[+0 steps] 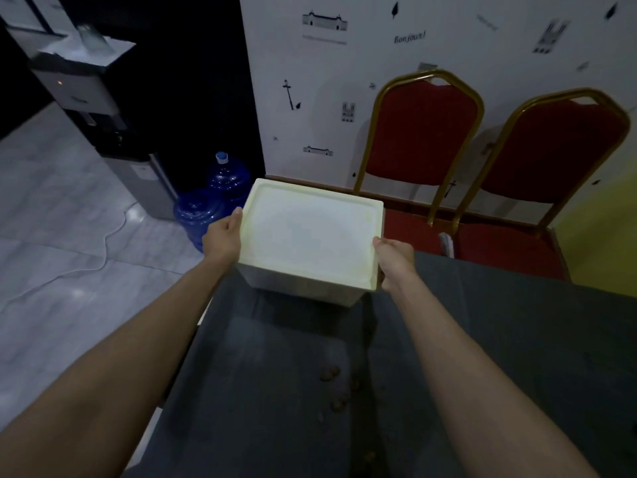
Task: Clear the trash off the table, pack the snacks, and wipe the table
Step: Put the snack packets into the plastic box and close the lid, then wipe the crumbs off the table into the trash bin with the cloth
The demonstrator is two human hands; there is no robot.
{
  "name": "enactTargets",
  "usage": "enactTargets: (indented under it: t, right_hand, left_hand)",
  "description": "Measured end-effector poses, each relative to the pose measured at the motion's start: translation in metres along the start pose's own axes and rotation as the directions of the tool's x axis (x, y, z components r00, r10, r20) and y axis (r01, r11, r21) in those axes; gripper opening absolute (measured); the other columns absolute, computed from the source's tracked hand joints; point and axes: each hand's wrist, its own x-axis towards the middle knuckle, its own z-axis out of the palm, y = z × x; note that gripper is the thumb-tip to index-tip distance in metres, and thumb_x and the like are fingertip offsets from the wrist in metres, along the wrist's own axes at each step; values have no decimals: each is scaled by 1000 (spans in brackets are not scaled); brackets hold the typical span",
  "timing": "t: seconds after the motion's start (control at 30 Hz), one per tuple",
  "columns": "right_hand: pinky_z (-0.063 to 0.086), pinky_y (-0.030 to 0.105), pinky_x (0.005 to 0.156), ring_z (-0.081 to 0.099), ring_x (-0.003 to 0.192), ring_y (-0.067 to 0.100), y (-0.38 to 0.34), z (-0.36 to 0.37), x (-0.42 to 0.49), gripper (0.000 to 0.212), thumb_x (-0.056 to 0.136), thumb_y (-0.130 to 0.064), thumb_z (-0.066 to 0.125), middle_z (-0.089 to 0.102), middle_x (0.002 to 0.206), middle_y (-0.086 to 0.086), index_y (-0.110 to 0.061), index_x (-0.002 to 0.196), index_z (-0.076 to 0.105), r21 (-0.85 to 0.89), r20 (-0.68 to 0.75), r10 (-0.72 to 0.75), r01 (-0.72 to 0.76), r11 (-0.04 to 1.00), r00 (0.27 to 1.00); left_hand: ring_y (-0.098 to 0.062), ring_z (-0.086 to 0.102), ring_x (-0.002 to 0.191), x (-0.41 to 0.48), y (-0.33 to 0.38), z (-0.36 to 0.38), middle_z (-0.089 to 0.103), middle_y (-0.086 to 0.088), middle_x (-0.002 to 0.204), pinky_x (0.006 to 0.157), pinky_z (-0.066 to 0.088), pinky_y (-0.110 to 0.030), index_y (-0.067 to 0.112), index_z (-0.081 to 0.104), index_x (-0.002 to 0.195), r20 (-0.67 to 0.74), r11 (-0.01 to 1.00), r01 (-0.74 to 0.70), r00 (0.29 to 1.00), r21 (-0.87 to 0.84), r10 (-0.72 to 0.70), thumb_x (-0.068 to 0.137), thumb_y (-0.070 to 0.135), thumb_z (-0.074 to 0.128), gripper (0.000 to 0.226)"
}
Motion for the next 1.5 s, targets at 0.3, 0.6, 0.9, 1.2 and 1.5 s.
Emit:
enactTargets:
  t: [0.3,0.6,0.9,1.2,1.5]
  right_hand:
    - [54,37,79,64,89,18,27,15,9,23,97,-27,53,68,102,3,-11,110,63,-123,-41,-44,39,992,998]
    - [50,35,85,59,95,15,28,2,-5,33,102,-34,40,63,109,0,-18,125,56,-197,134,-109,134,971,985]
    - [38,30,103,47,128,17,49,-96,-23,44,97,-37,51,52,139,1,-21,137,46,-331,-86,-436,387,860,896]
    - [35,19,86,54,108,19,76,-304,-66,23,92,-21,58,66,113,-1,-17,114,63,-620,-422,-687,365,695,591]
    - [39,27,85,54,104,20,166,-588,-116,22,89,-21,57,66,110,-2,-20,110,65,-561,-726,-554,116,820,407]
  left_hand:
    - [-21,52,82,5,-15,-4,60,-8,87,81,45,-37,20,61,75,-10,1000,-10,1000,-23,10,95,48,44,39]
    - [-27,52,76,3,-18,-10,53,-8,70,69,38,-36,15,50,61,-19,978,-65,997,198,70,98,50,33,53]
    - [-33,10,147,-67,40,52,29,-15,154,115,-4,-46,8,42,140,150,616,-645,736,452,661,100,16,39,41]
    - [-35,17,145,-236,95,211,31,-16,153,114,5,-50,3,37,143,686,115,-991,126,62,717,85,-10,48,61]
    - [-29,13,147,-501,104,411,30,-11,154,118,3,-46,6,34,144,750,240,-939,-29,-247,660,89,-7,41,57]
